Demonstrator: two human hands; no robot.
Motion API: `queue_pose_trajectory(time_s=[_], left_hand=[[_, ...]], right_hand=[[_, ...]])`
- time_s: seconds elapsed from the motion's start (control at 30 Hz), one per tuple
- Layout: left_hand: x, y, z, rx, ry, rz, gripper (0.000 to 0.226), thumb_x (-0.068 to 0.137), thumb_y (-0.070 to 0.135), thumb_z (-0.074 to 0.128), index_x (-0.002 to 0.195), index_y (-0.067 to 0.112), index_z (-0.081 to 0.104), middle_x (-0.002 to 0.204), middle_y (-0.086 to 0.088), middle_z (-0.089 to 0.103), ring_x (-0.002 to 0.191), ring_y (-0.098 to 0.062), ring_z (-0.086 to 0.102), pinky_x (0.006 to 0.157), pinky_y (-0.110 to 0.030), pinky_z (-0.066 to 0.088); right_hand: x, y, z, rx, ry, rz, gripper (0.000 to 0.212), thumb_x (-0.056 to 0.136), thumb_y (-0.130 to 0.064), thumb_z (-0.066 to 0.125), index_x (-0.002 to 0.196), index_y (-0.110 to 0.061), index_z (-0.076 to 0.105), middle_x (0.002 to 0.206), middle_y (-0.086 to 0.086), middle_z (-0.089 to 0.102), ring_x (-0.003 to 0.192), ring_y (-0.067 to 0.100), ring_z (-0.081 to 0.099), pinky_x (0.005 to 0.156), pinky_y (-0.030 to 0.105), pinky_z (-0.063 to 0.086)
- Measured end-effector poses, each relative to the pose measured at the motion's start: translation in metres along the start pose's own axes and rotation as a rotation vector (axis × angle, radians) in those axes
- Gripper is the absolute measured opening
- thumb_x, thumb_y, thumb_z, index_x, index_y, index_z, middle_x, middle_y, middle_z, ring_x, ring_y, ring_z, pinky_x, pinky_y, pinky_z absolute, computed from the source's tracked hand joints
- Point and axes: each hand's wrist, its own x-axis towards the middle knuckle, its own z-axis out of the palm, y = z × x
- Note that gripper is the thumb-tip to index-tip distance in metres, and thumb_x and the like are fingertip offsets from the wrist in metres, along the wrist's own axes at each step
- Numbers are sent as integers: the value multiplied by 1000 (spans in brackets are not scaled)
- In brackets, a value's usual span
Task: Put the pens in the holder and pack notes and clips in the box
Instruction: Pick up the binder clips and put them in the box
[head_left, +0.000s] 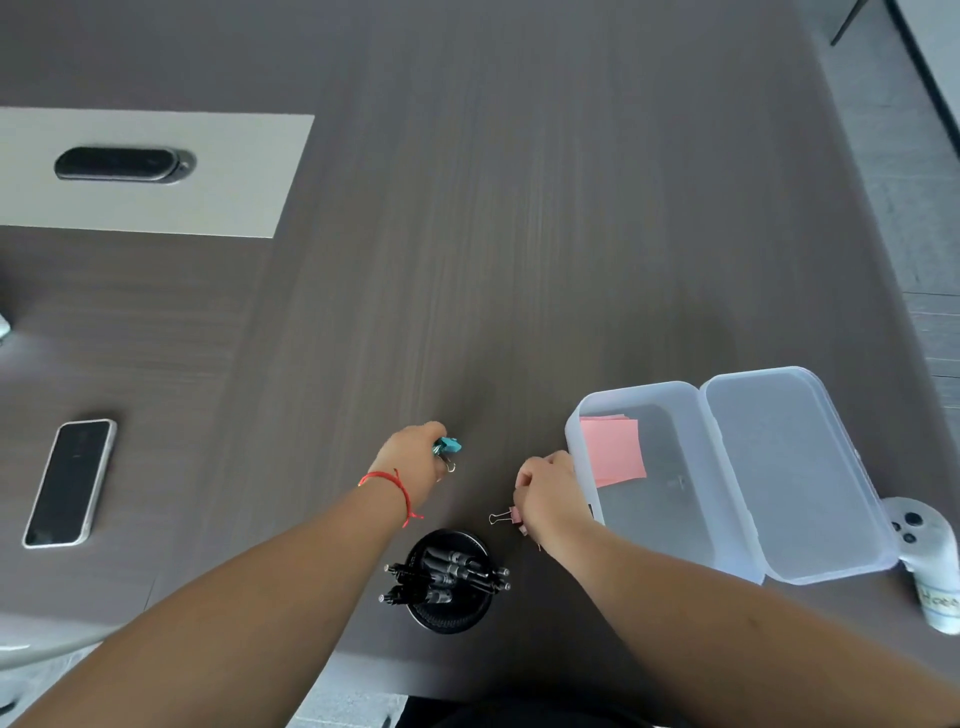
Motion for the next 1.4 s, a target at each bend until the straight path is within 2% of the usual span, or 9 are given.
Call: queue_pose_trajectory(time_s=[0.2,0.37,0.5,0.63,0.77,1.03,1.17,1.3,1.4], left_hand=[[-14,14,-27,-557,30,-127,19,83,-1,61,96,13,58,78,-6,67,70,-23,71,61,-16,56],[-32,81,-50,-619,-88,90,22,83,3,65,93,20,58,90,-12,68,85,-29,75,84,-38,60],[-41,147,-30,-333,-159,353,22,77,9,67,97,17,63,91,-14,69,79,-30,67,81,-36,57],[-41,203,20,158,-242,524,26,88,11,54,113,6,61,104,-12,64,93,-29,58,73,-26,36],[-30,221,72,598,-395,531,28,92,6,47,118,4,58,121,-18,63,115,-36,58,95,-36,42],[-20,217,78,672,-519,521,51,82,19,64,131,18,52,125,-10,58,114,-30,58,99,-37,46],[-23,205,29,406,-240,578,48,83,35,61,130,28,51,128,3,56,120,-20,52,102,-39,43],[-23,168,-26,52,163,523,10,85,18,59,95,17,62,86,3,60,79,-18,57,73,-26,48],[-15,120,-32,150,-45,289,15,87,22,59,101,17,60,90,2,62,80,-18,56,67,-22,40]], right_hand=[[-35,-40,-43,120,-29,-139,24,82,-5,51,67,-22,58,85,3,56,57,23,60,56,44,60],[-61,-40,-134,306,148,-183,18,85,4,49,73,-4,61,66,5,57,56,19,54,46,12,44],[-53,15,-166,280,208,-13,20,90,-3,49,76,-8,62,79,6,61,67,26,62,51,18,45],[-36,69,-145,-74,126,39,26,87,-8,51,63,-13,57,80,4,48,73,27,53,59,19,38],[-28,92,-125,-432,-24,-47,29,92,-11,42,114,-12,62,123,10,54,120,25,50,96,28,42],[-24,110,-119,-542,-131,-40,39,86,-21,49,124,-14,53,132,10,51,123,25,48,94,41,50],[-39,80,-130,-526,-17,-140,35,88,-27,52,120,-13,52,121,8,46,112,31,55,88,42,52],[-69,20,-132,-273,25,-368,28,96,-21,47,123,-16,50,117,6,50,102,28,58,84,39,49],[-72,-4,-108,-318,-173,-437,31,96,-15,52,126,-13,50,118,10,59,105,27,62,92,40,52]])
